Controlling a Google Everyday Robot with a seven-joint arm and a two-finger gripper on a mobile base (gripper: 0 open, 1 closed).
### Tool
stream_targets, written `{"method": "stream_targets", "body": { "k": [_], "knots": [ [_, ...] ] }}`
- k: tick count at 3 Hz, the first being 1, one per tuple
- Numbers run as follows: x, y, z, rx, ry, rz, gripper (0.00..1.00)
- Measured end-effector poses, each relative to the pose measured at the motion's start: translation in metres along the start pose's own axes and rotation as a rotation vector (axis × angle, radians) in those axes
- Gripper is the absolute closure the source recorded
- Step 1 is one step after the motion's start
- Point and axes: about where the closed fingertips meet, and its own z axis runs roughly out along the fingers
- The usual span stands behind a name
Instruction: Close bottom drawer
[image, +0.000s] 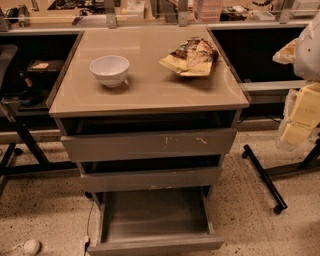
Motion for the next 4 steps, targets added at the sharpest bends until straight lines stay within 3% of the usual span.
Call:
{"method": "stream_targets", "body": {
  "k": [1, 2, 4],
  "knots": [
    [0.0000, 0.0000, 0.0000, 0.000, 0.000, 0.000, 0.00],
    [0.0000, 0.0000, 0.0000, 0.000, 0.000, 0.000, 0.18],
    [0.0000, 0.0000, 0.0000, 0.000, 0.000, 0.000, 0.64]
  ]
}}
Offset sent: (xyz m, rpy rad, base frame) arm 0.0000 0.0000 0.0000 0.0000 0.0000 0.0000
